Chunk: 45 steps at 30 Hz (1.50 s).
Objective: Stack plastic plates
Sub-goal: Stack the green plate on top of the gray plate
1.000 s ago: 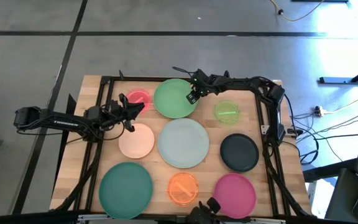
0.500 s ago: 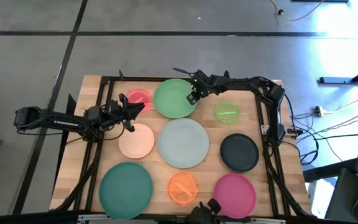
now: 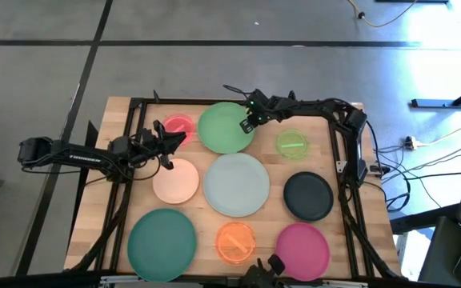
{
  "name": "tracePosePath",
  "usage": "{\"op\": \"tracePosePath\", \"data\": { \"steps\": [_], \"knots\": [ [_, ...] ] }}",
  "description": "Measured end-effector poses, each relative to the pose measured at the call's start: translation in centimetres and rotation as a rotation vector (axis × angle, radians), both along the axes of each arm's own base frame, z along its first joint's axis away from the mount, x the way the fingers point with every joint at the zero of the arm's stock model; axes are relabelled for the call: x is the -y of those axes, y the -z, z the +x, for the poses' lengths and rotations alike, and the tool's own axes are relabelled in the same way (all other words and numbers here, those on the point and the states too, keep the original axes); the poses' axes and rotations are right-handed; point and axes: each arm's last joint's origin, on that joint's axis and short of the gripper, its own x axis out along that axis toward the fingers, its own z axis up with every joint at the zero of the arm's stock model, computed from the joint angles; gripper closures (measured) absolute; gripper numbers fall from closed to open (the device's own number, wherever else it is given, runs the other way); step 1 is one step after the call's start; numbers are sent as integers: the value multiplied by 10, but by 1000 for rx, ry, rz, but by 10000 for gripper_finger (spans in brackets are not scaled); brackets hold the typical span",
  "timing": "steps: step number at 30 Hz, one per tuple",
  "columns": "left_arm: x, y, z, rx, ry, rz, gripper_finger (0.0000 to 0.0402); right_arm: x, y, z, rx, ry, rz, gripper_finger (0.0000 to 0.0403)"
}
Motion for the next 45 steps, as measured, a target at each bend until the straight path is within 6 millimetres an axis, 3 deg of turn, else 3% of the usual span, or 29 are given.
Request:
{"op": "tracePosePath", "data": {
  "steps": [3, 8, 17, 27, 38, 45],
  "knots": [
    [0, 0, 0, 0, 0, 0, 356, 1, -2, 1, 15, 0, -13, 394],
    [0, 0, 0, -1, 0, 0, 356, 7, -2, -2, 25, 5, -21, 382],
    [0, 0, 0, -1, 0, 0, 356, 19, -6, -9, 49, 17, -18, 396],
    [0, 0, 0, -1, 0, 1, 356, 17, -47, -18, 164, -36, -27, 402],
    [0, 1, 0, -11, 1, -1, 356, -14, -70, -16, 214, -247, 78, 402],
    [0, 1, 0, -10, 0, 0, 356, -55, -62, -1, 170, -410, 130, 402]
  ]
}}
